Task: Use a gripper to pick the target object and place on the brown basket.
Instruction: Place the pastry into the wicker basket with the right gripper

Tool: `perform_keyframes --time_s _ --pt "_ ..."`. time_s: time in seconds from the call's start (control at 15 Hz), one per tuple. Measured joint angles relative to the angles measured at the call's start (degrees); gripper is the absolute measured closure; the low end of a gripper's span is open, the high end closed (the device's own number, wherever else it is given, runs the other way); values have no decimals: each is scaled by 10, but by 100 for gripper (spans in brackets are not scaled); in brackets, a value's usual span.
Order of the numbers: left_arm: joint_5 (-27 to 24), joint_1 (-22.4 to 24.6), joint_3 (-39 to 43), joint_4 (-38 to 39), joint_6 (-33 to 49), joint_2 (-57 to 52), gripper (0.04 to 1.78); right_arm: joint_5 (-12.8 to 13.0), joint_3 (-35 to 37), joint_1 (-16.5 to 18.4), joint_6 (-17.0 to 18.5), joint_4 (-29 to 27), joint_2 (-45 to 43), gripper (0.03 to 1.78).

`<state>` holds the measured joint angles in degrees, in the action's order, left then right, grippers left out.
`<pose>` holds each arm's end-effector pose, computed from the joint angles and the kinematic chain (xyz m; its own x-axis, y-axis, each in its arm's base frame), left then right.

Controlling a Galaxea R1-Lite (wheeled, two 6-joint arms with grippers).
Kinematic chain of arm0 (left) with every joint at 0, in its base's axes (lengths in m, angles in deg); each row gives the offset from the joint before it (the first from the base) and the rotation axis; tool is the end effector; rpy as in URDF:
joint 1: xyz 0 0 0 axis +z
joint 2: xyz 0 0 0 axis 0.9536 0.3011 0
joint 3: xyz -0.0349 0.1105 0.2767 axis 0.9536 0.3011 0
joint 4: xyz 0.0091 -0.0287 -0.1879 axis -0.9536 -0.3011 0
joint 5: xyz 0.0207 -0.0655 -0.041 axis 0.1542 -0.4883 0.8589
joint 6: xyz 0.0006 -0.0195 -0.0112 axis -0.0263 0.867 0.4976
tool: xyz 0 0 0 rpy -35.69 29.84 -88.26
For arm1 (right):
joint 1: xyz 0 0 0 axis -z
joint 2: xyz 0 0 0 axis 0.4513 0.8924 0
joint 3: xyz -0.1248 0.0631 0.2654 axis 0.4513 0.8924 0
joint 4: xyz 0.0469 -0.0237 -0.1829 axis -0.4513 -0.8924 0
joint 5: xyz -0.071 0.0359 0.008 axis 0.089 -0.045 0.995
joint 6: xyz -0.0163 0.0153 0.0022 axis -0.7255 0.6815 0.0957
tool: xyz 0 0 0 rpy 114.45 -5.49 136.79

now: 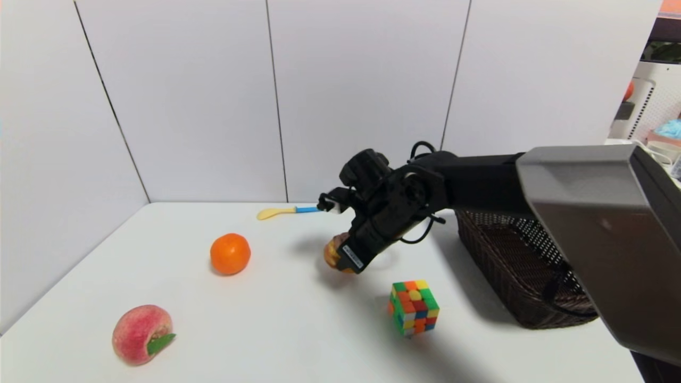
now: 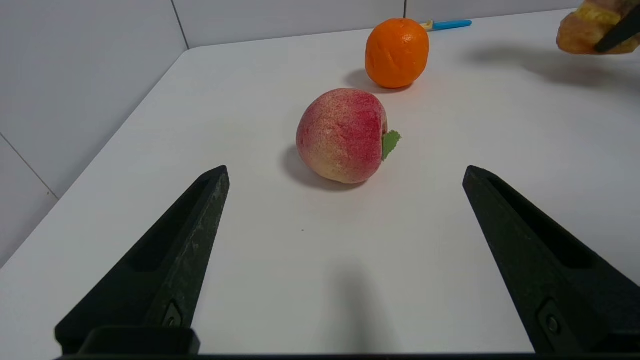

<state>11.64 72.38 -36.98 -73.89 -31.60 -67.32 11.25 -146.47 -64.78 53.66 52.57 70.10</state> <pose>-0.0229 -0.0007 0.0746 0.9993 -0.0367 -0.0068 0.0371 0.9970 0.0681 0.3521 0.2771 0.1441 0.3761 0.4051 -0.8333 -0.7867 0.6147 -0.0562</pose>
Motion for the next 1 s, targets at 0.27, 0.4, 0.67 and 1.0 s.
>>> perform_keyframes --time_s 0.27,0.4,0.67,1.0 --pt "0 0 0 0 0 0 13 1 4 58 -1 -3 -70 100" --pt "0 0 0 0 0 0 13 1 17 114 -3 -3 -113 100" --pt "0 0 0 0 0 0 13 1 75 259 -5 -3 -185 100" --pt "0 0 0 0 0 0 13 2 174 394 -3 -2 -237 100"
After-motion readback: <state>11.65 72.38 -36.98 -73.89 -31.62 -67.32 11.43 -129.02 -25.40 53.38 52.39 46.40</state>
